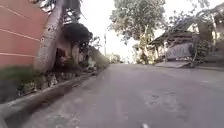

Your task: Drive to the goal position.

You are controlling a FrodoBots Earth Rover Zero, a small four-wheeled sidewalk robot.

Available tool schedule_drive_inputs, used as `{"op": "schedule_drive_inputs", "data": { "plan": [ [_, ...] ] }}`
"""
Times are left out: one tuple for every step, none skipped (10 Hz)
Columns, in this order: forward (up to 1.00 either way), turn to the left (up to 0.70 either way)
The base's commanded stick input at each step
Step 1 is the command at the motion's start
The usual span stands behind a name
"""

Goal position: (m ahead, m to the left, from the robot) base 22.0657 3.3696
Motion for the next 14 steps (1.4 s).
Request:
{"op": "schedule_drive_inputs", "data": {
  "plan": [
    [1.00, 0.00],
    [1.00, 0.00],
    [1.00, 0.00],
    [1.00, -0.20],
    [1.00, -0.29],
    [1.00, -0.06],
    [1.00, 0.00],
    [1.00, 0.00],
    [1.00, 0.00],
    [1.00, 0.00],
    [1.00, 0.00],
    [1.00, -0.18],
    [1.00, -0.40],
    [1.00, -0.21]
  ]
}}
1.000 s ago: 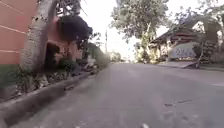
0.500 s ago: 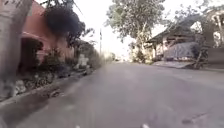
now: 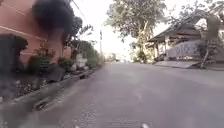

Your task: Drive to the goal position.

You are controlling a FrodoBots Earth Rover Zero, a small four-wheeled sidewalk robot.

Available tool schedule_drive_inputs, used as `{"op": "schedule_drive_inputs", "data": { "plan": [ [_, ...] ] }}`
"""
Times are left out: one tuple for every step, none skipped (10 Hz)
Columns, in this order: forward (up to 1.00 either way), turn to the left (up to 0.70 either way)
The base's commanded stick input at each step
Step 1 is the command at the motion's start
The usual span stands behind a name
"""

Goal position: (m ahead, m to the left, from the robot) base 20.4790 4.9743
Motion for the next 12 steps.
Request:
{"op": "schedule_drive_inputs", "data": {
  "plan": [
    [1.00, 0.00],
    [1.00, 0.00],
    [1.00, 0.00],
    [1.00, 0.00],
    [1.00, 0.00],
    [1.00, 0.00],
    [1.00, 0.00],
    [1.00, 0.00],
    [1.00, 0.00],
    [1.00, 0.00],
    [1.00, 0.00],
    [1.00, 0.00]
  ]
}}
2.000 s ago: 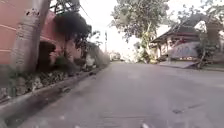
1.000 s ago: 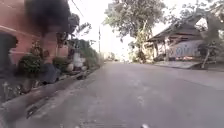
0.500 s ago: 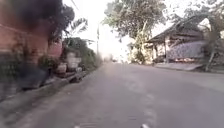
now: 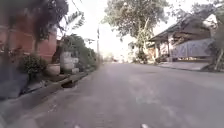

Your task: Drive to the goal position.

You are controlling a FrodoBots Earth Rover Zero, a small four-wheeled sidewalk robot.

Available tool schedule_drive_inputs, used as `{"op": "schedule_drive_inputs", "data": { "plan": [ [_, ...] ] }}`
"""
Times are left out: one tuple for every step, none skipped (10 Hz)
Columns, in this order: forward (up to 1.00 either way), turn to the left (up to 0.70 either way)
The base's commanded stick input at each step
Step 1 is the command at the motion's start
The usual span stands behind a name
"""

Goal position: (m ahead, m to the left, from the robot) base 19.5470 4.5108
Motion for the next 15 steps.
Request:
{"op": "schedule_drive_inputs", "data": {
  "plan": [
    [1.00, 0.00],
    [1.00, 0.00],
    [1.00, 0.00],
    [1.00, 0.00],
    [1.00, 0.00],
    [1.00, 0.00],
    [1.00, 0.00],
    [1.00, 0.00],
    [1.00, 0.00],
    [1.00, 0.00],
    [1.00, 0.00],
    [1.00, 0.00],
    [1.00, 0.00],
    [1.00, 0.00],
    [1.00, 0.00]
  ]
}}
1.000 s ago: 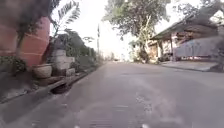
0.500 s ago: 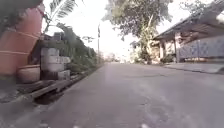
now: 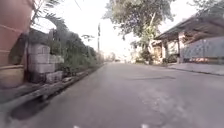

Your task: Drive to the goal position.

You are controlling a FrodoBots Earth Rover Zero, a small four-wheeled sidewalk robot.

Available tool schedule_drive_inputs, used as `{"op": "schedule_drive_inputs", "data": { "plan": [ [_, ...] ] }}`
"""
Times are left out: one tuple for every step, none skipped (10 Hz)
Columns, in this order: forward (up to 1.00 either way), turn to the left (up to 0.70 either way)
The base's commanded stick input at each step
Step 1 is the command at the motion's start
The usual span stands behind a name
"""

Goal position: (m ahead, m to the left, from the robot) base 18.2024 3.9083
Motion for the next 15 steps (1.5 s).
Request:
{"op": "schedule_drive_inputs", "data": {
  "plan": [
    [1.00, 0.00],
    [1.00, -0.09],
    [1.00, -0.27],
    [1.00, -0.40],
    [1.00, -0.40],
    [1.00, -0.18],
    [1.00, 0.00],
    [1.00, 0.00],
    [1.00, 0.00],
    [1.00, 0.00],
    [1.00, 0.00],
    [1.00, 0.00],
    [1.00, 0.00],
    [1.00, 0.00],
    [1.00, 0.00]
  ]
}}
